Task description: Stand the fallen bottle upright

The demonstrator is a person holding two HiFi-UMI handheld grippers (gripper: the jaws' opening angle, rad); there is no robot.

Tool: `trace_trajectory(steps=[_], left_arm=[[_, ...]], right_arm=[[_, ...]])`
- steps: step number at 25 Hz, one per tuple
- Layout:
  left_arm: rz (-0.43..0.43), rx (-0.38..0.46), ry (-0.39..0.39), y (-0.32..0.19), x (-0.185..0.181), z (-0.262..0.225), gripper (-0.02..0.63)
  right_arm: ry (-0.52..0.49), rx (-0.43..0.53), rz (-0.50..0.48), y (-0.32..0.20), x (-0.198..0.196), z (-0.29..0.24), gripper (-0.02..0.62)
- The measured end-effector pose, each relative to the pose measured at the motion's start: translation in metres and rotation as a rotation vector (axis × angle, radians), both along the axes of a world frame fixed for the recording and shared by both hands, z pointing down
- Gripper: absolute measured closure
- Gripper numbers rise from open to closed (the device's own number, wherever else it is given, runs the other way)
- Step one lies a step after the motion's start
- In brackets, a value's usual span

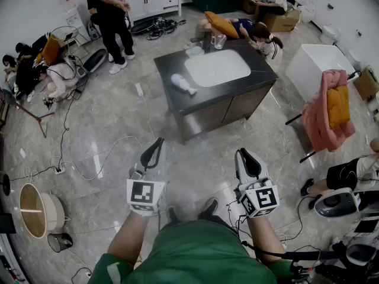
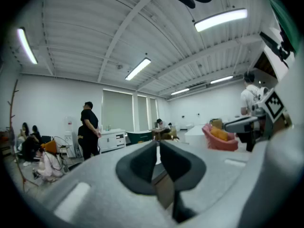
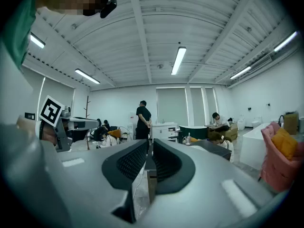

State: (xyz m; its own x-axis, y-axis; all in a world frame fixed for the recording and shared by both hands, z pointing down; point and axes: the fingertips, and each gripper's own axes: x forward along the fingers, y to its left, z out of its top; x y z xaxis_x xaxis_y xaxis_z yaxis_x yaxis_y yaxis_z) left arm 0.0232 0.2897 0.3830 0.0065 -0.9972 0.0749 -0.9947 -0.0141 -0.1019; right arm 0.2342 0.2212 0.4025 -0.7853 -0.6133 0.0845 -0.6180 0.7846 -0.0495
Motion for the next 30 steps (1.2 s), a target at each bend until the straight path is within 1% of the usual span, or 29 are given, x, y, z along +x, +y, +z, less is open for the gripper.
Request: trace_trajectory(steps=[2, 5, 8, 11, 15, 17, 21, 26, 30], left_arm=[[0.006, 0.014, -0.001, 0.008, -0.020, -0.002, 0.586], [-0.004, 0.025, 0.009, 0.017, -0.048, -0.003, 0.586], [-0.002, 0.035, 0.011, 0.024, -0.063, -0.002, 0.584], [0.006, 0.044, 0.006, 0.030, -0.074, -0.004, 0.580], [0.046, 0.017, -0.033, 0.039, -0.087, -0.001, 0.552], [0.074, -0.007, -0.037, 0.043, -0.094, 0.004, 0.526], [0.077, -0.022, -0.051, 0.050, -0.114, 0.008, 0.511], [0.056, -0.035, -0.039, 0.035, -0.132, 0.020, 0.491], [0.049, -0.052, -0.031, 0.006, -0.140, 0.028, 0.479]], right_arm=[[0.003, 0.018, 0.007, 0.006, -0.017, 0.002, 0.555], [0.005, 0.016, 0.024, 0.013, -0.038, 0.003, 0.555], [-0.005, 0.032, 0.033, 0.019, -0.049, 0.000, 0.555], [-0.048, 0.043, 0.057, 0.022, -0.055, -0.009, 0.555], [-0.050, 0.060, 0.089, 0.030, -0.069, -0.018, 0.555], [-0.048, 0.059, 0.104, 0.033, -0.078, -0.019, 0.555], [-0.058, 0.046, 0.129, 0.036, -0.091, -0.021, 0.554], [-0.050, 0.033, 0.117, 0.023, -0.099, -0.013, 0.554], [-0.055, 0.022, 0.086, -0.007, -0.110, -0.007, 0.555]])
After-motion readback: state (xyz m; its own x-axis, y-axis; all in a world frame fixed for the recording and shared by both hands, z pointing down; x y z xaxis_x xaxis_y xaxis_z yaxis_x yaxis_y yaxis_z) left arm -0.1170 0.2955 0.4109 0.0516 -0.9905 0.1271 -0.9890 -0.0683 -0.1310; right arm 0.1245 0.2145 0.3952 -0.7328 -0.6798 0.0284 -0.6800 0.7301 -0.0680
